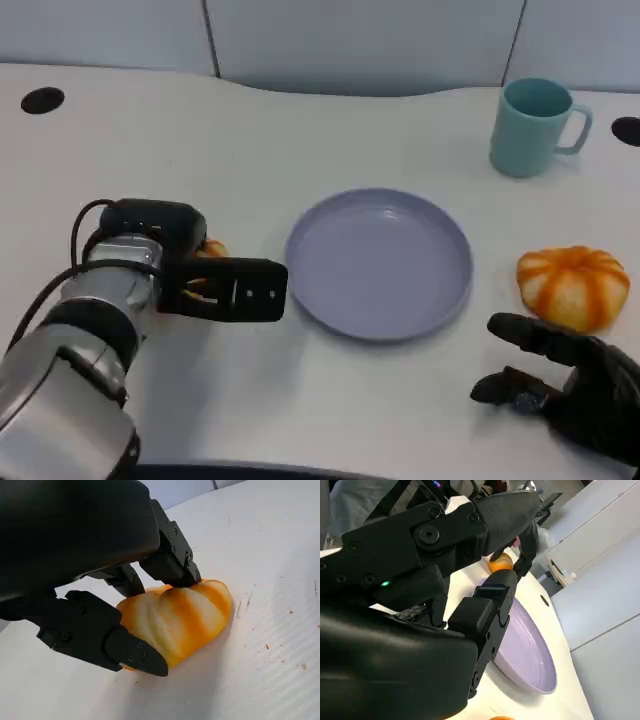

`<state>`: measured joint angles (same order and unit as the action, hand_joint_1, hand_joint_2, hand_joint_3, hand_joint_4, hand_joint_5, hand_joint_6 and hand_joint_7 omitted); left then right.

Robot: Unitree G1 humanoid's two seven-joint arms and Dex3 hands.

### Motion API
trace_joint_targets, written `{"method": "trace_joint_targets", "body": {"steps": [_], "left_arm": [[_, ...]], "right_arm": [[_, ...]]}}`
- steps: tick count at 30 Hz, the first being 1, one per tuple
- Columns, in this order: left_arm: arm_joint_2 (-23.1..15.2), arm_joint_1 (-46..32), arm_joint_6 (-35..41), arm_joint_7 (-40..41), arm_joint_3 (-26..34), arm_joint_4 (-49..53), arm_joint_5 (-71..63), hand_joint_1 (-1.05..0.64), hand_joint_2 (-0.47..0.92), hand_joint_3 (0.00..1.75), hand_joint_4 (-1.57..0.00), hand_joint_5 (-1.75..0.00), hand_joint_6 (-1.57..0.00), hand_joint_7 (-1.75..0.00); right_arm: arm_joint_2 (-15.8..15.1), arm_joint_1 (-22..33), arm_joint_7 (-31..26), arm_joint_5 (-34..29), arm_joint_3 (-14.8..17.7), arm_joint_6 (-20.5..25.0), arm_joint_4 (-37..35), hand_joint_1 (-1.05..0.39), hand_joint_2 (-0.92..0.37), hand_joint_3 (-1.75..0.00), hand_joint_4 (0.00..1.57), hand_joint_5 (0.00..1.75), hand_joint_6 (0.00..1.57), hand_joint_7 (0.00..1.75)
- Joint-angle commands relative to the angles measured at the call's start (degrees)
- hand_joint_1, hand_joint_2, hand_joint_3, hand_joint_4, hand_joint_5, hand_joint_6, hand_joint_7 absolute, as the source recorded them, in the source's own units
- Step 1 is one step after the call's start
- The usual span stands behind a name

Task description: Grasp the bread from the table and place it into the plate.

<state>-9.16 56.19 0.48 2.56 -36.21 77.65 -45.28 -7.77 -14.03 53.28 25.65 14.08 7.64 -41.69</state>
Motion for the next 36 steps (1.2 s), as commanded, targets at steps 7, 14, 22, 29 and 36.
{"method": "trace_joint_targets", "body": {"steps": [7, 14, 22, 29, 36], "left_arm": [[0.2, -2.0, 0.1, 1.2, -0.3, 1.0, 0.1, -0.34, 0.92, 0.22, -0.6, -1.0, -1.01, -0.01], [0.2, -2.0, 0.1, 1.3, -0.4, 1.0, 0.1, -0.34, 0.92, 0.24, -0.62, -0.95, -1.0, -0.01], [0.2, -2.0, 0.1, 1.4, -0.4, 1.1, 0.1, -0.34, 0.92, 0.24, -0.62, -0.93, -1.0, -0.01], [0.2, -2.0, 0.1, 1.4, -0.4, 1.1, 0.1, -0.34, 0.92, 0.24, -0.63, -0.92, -1.0, -0.01], [0.2, -2.0, 0.1, 1.4, -0.4, 1.1, 0.1, -0.34, 0.92, 0.24, -0.63, -0.92, -1.0, 0.0]], "right_arm": [[-0.7, 0.7, 2.6, 1.0, 1.0, -0.2, -1.6, -0.38, -0.92, -0.11, 0.58, 1.06, 0.93, 0.01], [-0.7, 0.3, 3.2, 0.9, 1.1, -0.8, -2.6, -0.38, -0.92, -0.12, 0.56, 1.09, 0.93, 0.01], [-0.7, 0.2, 3.3, 0.9, 1.2, -0.8, -2.7, -0.38, -0.92, -0.12, 0.56, 1.1, 0.93, 0.01], [-0.7, 0.2, 3.3, 0.9, 1.2, -0.9, -2.8, -0.38, -0.92, -0.12, 0.55, 1.1, 0.93, 0.01], [-0.7, 0.2, 3.3, 0.9, 1.2, -0.9, -2.8, -0.38, -0.92, -0.12, 0.55, 1.11, 0.93, 0.01]]}}
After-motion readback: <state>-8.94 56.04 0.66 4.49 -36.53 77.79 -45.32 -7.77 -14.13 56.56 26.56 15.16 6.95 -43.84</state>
